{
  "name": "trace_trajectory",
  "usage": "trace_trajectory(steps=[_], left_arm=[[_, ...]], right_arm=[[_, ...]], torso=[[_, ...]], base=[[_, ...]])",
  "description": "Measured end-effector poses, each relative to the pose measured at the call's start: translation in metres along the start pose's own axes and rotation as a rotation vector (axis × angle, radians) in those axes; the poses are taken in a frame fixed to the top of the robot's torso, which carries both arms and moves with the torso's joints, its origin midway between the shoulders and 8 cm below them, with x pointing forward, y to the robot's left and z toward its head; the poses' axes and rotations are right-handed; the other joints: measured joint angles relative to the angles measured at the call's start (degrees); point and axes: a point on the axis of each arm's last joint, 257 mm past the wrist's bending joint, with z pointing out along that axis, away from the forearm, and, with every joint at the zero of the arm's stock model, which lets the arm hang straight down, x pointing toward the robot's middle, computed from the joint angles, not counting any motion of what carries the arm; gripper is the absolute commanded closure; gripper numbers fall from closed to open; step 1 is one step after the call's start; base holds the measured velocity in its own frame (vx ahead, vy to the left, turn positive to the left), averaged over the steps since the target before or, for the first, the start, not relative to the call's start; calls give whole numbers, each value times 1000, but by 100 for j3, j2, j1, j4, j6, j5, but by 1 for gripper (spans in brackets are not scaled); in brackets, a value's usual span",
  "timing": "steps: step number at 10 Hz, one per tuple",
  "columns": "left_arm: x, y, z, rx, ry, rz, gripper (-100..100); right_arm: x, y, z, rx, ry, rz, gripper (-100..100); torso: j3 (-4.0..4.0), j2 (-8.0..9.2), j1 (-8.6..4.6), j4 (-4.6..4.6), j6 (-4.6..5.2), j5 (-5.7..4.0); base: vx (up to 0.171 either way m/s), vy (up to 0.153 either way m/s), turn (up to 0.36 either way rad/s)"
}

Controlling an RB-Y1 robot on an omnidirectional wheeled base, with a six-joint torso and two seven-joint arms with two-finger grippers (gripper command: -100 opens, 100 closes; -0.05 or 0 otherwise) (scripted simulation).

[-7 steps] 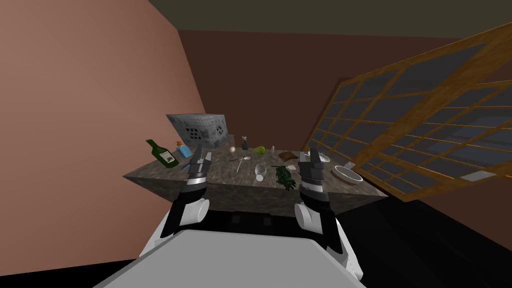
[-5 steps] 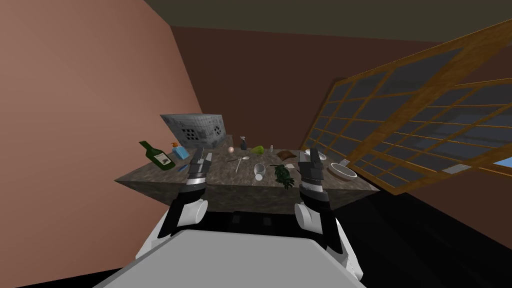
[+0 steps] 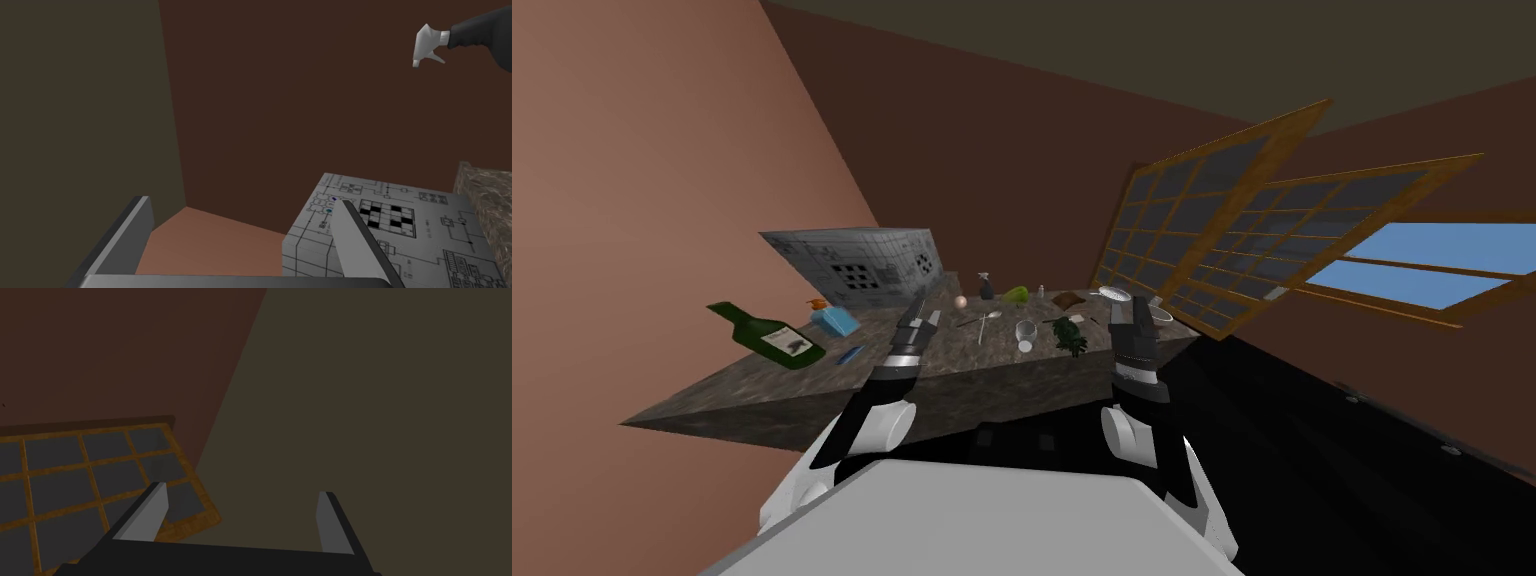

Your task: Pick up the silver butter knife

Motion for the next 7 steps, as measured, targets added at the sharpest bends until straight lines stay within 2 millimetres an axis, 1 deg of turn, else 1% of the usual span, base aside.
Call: trace_trajectory(steps=[1,3,4,6,7], left_arm=[[1,7,-2,-20,12,-9,-100],[-3,21,-5,-79,39,-42,-100],[-6,29,-5,-118,51,-69,-100],[-7,46,-9,-175,75,-92,-100],[-10,57,-12,-219,83,-116,-100]], right_arm=[[0,0,0,0,0,0,0],[0,0,0,0,0,0,0],[0,0,0,0,0,0,0],[0,0,0,0,0,0,0],[0,0,0,0,0,0,0]], torso=[[0,-2,-10,0,-6,-1],[-1,-3,-7,0,0,-1],[4,7,6,2,0,1],[-3,-7,-3,-1,-1,0],[-2,-6,8,0,-2,2]], base=[[-82,94,-289],[-117,144,-448],[-109,128,-235],[-104,131,-383],[-90,91,-290]])
